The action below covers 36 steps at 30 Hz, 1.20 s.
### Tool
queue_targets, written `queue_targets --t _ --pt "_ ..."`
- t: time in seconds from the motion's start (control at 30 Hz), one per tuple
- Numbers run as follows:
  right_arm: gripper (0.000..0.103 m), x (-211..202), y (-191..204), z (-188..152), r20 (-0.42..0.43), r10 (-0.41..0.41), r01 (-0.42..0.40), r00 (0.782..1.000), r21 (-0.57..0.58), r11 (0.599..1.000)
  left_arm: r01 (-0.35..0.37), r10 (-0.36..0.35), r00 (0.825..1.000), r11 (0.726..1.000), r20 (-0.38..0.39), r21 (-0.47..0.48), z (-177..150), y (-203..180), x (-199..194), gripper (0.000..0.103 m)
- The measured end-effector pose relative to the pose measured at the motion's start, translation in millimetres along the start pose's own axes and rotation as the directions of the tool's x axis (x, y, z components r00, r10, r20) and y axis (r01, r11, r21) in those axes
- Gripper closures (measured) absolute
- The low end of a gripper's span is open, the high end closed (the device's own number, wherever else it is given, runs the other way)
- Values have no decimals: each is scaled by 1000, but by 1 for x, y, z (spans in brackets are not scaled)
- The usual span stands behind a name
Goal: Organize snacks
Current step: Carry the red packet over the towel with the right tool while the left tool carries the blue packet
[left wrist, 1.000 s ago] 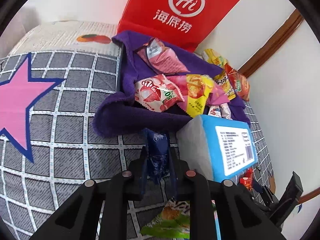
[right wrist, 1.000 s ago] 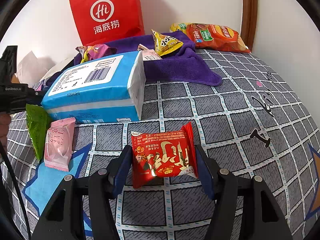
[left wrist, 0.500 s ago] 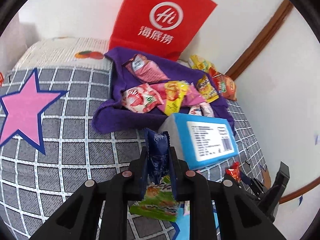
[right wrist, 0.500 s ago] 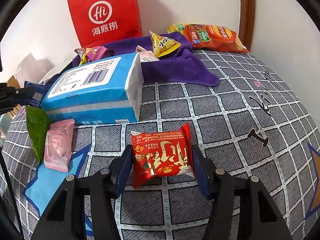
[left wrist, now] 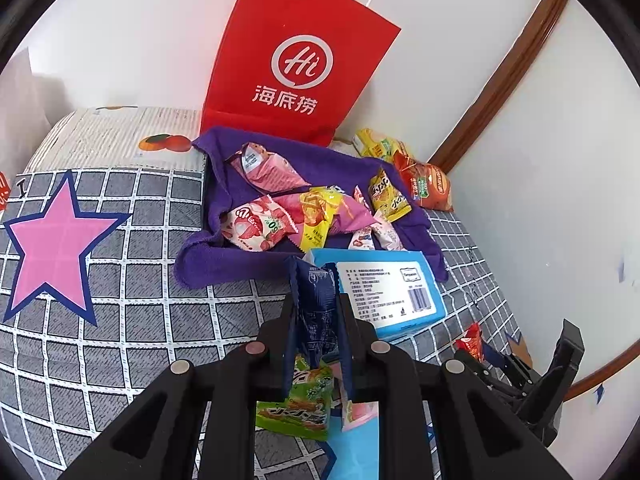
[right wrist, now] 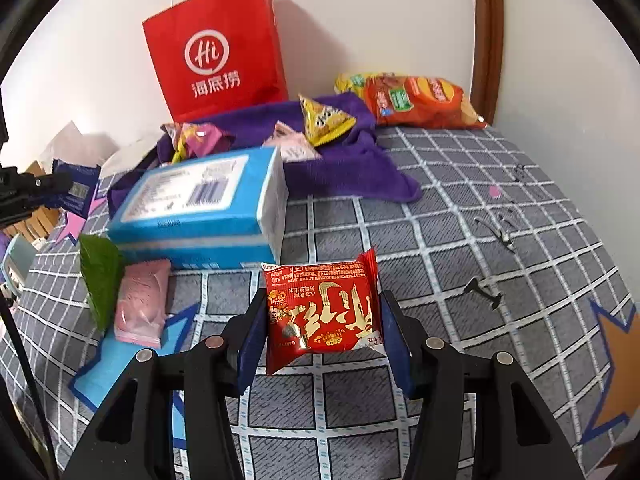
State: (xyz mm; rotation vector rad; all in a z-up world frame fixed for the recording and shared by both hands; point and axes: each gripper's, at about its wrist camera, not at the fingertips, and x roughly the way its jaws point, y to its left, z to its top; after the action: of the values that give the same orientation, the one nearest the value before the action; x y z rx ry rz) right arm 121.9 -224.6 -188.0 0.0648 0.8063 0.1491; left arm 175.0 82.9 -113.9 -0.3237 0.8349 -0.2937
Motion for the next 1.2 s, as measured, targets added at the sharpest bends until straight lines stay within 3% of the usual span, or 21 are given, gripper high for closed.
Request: queue_targets --t 0.47,1.2 --pt "50 -22 20 70 85 -16 19 996 -39 999 -13 12 999 999 30 29 28 -13 -5 86" --pt "50 9 52 186 127 46 -37 991 -75 997 -39 36 998 997 52 72 102 -34 26 86"
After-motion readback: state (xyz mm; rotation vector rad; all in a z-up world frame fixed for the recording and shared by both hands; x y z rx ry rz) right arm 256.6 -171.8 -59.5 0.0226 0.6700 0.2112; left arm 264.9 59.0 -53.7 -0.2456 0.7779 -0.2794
